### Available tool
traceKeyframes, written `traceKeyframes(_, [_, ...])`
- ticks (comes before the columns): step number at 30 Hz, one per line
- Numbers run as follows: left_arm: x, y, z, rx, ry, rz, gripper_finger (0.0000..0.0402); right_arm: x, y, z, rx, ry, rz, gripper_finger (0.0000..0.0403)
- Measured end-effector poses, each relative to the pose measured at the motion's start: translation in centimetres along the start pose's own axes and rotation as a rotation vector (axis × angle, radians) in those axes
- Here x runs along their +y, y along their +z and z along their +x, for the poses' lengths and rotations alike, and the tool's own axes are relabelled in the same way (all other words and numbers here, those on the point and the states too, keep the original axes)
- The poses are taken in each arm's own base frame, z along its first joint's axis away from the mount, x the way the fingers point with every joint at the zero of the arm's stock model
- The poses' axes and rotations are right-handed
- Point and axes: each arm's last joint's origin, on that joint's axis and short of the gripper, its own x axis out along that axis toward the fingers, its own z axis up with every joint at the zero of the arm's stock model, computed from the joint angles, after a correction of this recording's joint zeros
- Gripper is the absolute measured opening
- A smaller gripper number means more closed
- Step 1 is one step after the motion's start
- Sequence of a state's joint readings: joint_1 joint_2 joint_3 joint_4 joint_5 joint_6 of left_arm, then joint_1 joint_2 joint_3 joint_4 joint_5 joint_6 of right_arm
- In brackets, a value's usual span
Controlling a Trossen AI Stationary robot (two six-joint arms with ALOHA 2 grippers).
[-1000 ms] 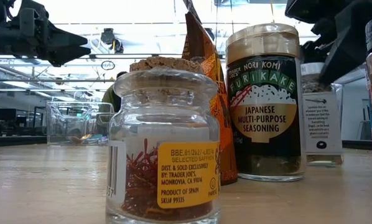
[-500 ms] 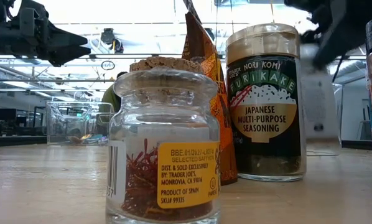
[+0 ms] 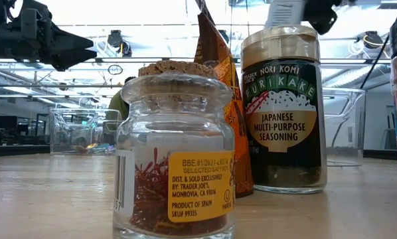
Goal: Pick & Place Food Item
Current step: Put the white seasoning bottle into the bottom right transparent bin
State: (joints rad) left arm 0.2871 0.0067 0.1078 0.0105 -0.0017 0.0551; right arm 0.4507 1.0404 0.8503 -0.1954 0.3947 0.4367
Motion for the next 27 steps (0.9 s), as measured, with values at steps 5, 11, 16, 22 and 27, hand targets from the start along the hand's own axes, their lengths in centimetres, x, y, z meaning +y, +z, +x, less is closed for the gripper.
traceKeyframes(5, [0.0,0.0,0.0,0.000,0.000,0.000,0.0283,-2.8,1.5,-0.8,-0.074,-0.143,0.053,0.0189])
traceKeyframes(11, [0.0,0.0,0.0,0.000,0.000,0.000,0.0283,-7.6,1.0,-0.1,0.058,-0.403,0.140,0.0189])
traceKeyframes(16, [0.0,0.0,0.0,0.000,0.000,0.000,0.0283,-10.6,0.7,1.3,0.116,-0.541,0.192,0.0189])
traceKeyframes(22, [0.0,0.0,0.0,0.000,0.000,0.000,0.0283,-12.3,0.1,4.9,0.135,-0.445,0.198,0.0189])
traceKeyframes(27, [0.0,0.0,0.0,0.000,0.000,0.000,0.0283,-13.1,-0.5,7.3,0.140,-0.458,0.164,0.0189])
